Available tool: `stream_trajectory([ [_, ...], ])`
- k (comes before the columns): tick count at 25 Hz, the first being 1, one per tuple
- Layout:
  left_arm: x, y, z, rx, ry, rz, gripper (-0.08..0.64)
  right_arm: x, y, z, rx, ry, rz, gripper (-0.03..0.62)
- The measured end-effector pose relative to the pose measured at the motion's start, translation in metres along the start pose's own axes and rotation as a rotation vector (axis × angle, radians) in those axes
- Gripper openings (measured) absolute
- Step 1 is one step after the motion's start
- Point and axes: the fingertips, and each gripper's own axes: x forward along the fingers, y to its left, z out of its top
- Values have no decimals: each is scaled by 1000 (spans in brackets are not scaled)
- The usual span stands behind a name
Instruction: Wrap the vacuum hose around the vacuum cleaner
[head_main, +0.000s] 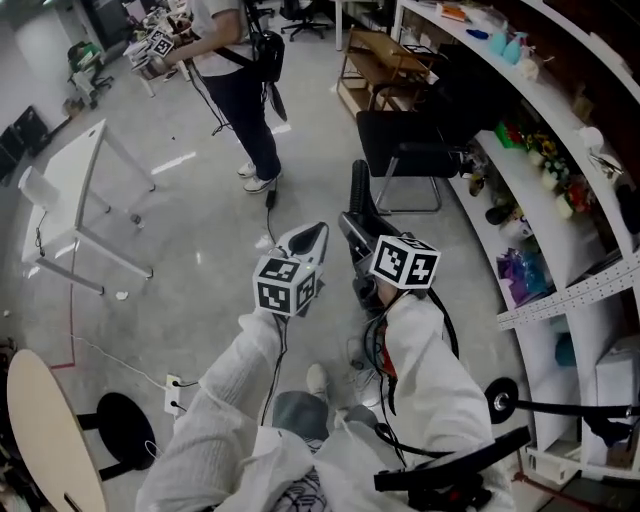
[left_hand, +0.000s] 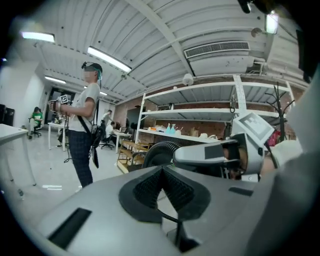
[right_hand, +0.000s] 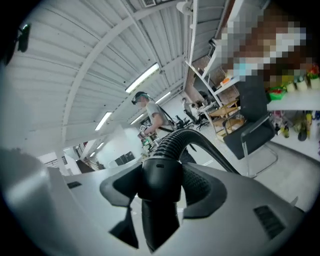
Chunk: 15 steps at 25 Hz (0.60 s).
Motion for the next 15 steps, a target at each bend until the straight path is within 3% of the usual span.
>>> stream_trajectory([
  [9,-177,-44,-104,-95,54,248,2,-97,121,-189,25,266,209,241],
  [15,-298,-84,-152,-108,36,325,2,-193,178,-305,0,382,240,241],
])
